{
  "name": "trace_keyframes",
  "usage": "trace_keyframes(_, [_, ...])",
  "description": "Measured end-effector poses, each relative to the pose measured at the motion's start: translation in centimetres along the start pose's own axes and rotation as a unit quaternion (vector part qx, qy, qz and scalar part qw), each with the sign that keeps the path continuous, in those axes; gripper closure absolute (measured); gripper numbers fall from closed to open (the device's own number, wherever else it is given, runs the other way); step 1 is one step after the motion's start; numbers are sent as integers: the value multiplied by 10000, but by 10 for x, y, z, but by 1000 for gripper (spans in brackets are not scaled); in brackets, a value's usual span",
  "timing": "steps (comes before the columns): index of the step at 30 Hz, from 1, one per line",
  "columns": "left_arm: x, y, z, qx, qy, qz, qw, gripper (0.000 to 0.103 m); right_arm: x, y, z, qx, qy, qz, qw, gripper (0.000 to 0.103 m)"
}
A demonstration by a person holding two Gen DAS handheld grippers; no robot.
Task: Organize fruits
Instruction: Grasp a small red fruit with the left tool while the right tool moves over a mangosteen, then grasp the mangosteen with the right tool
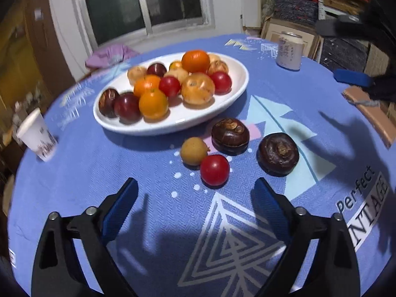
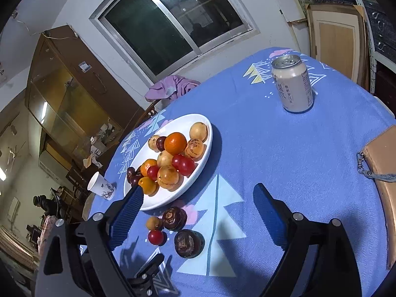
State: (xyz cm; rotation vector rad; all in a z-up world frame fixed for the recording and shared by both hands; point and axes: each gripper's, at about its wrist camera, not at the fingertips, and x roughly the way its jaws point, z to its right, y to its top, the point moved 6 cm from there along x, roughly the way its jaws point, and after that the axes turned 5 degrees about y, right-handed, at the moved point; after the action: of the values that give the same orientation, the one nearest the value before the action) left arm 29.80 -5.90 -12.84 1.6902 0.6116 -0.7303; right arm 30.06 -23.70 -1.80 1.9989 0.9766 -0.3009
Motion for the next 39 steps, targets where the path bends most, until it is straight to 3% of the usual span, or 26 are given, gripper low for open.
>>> trace_keyframes(2, [10, -1, -2, -182, -78, -220, 9996, 42, -3, 0, -1, -5, 38, -9, 10000, 12])
trace_keyframes(5, [15, 1, -7, -446, -188, -279, 9984, 44, -4, -1, -3, -23, 52, -23, 10000, 11])
trace_keyframes(12, [15, 8, 1, -433, -315, -202, 9984, 44, 4, -6, -4, -97, -21, -146, 9998, 11])
trace_keyframes(13, [16, 8, 3, -430, -354, -212, 9982, 50, 5, -7, -4, -105, -34, -143, 9998, 11])
trace_keyframes(14, [16, 8, 4, -445, -402, -222, 9980, 65, 5, -7, -4, -104, -44, -144, 9998, 11])
trace_keyframes(17, [16, 9, 1, -577, -544, -193, 9967, 78, 6, -7, -3, -79, -63, -157, 9998, 11])
trace_keyframes(21, [13, 8, -1, -627, -572, -145, 9963, 78, 7, -8, -2, -107, -79, -207, 9997, 11])
trace_keyframes(26, [-14, 0, -27, -371, 90, 212, 9990, 78, 14, -16, -9, -376, -71, -393, 9985, 11])
trace_keyframes(31, [-20, -20, -79, -800, 461, 88, 9957, 78, 28, -38, -35, -1372, -218, -755, 9874, 11])
trace_keyframes(34, [-14, -23, -90, -1016, 368, -58, 9941, 78, 36, -52, -45, -1965, -471, -878, 9754, 15])
trace_keyframes(39, [-3, -27, -87, -956, 265, -242, 9948, 78, 49, -70, -43, -2324, -785, -1160, 9625, 31])
